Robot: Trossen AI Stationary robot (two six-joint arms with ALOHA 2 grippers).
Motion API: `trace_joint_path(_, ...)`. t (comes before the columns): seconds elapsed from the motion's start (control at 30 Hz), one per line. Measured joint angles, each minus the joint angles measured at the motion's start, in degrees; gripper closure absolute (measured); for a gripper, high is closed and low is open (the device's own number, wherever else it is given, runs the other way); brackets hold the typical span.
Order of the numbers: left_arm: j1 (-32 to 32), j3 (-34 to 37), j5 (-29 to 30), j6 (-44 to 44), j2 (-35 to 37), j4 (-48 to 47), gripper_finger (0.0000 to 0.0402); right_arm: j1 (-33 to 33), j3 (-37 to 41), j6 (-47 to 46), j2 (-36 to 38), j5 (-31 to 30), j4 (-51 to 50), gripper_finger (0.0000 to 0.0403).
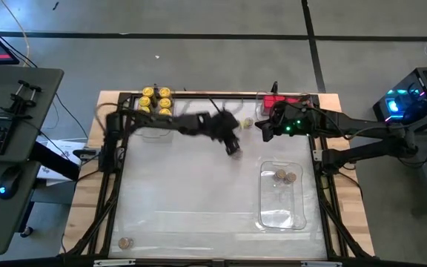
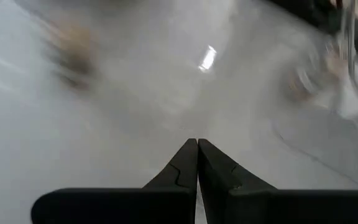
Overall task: Sort spices by type
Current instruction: Put the brown seasoning bottle into the bottom transparent bin
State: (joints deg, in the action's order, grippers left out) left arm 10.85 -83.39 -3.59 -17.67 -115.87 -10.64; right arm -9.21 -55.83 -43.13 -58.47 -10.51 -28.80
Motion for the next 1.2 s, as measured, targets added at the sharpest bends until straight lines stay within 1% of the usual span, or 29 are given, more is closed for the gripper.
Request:
trace_joint_path(0.1,3.2,0.2,0.6,4.8,5.1,-3.4,0.0401,0.0,0.0,-3.0,-1.1,0.2,0.3,0.0399)
trace_joint_path(0.2,5.2,2.5,-0.3,4.9,8.6,-2.1,0.0401,0.0,0.0,-1.7,-3.5,2.5,0.2,0.0381)
trace_joint_path(0.3,6.1,5.3,-1.2,5.3,12.1,-1.5,0.0402,0.0,0.0,-2.2,-6.5,3.5,1.1,0.0348)
trace_joint_path(0.4,6.0,9.8,-1.9,7.9,17.3,-0.8,0.0401,0.5,0.0,-2.4,-11.3,8.6,4.0,0.0298)
trace_joint_path(0.5,6.0,15.2,-2.0,9.2,23.1,1.0,0.0401,2.2,0.0,2.8,-17.1,12.1,7.4,0.0241)
trace_joint_path(0.67,6.5,22.8,-1.5,8.6,33.5,1.9,0.0401,3.2,0.0,14.7,-25.4,11.0,8.7,0.0152)
trace_joint_path(0.8,6.3,27.6,-0.3,5.9,39.5,1.3,0.0402,2.2,0.0,23.1,-29.6,10.8,8.5,0.0104)
trace_joint_path(0.9,5.9,30.8,2.3,3.6,42.8,1.5,0.0401,1.5,0.0,30.0,-31.4,10.6,8.5,0.0091)
trace_joint_path(1.0,5.5,33.6,4.1,2.2,44.6,1.5,0.0401,1.1,0.0,35.3,-33.1,9.4,8.5,0.0089)
trace_joint_path(1.07,5.2,35.1,4.8,1.3,45.1,1.4,0.0401,0.9,0.0,37.2,-34.3,8.6,8.5,0.0089)
trace_joint_path(1.2,4.3,37.3,5.4,-0.3,45.0,1.6,0.0401,0.9,0.0,37.9,-36.6,8.1,8.7,0.0089)
